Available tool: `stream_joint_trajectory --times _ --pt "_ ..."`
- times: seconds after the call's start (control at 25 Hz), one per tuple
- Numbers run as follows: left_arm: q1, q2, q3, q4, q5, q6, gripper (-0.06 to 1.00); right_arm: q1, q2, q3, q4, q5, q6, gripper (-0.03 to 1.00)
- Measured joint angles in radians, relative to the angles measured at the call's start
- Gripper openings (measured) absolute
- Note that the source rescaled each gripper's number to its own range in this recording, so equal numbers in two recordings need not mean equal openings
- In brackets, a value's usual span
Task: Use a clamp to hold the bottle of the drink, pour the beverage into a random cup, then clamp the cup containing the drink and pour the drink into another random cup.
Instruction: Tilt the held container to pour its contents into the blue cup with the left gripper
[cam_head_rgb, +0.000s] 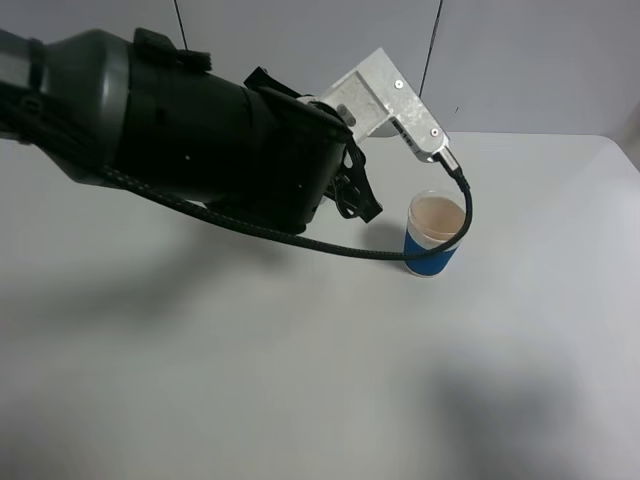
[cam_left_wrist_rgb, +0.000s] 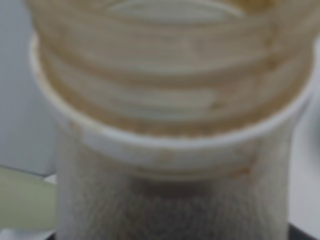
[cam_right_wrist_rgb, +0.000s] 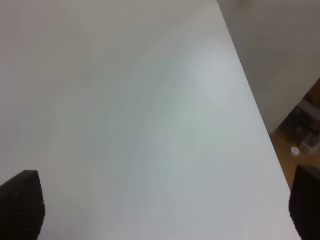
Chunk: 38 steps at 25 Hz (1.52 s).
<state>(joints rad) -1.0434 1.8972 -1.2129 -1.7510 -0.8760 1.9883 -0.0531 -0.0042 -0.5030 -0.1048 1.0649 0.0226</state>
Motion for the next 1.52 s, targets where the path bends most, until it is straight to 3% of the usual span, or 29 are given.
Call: stream_joint_trajectory --times 1.04,1.52 --pt "-0.034 0.245 -0.230 0.023 0.002 0.407 0.00 0.000 0.000 0.000 0.000 0.000 0.000 1.00" --pt "-0.014 0.248 -0.230 0.146 0.006 0.430 0.00 0.000 0.000 0.000 0.000 0.000 0.000 1.00"
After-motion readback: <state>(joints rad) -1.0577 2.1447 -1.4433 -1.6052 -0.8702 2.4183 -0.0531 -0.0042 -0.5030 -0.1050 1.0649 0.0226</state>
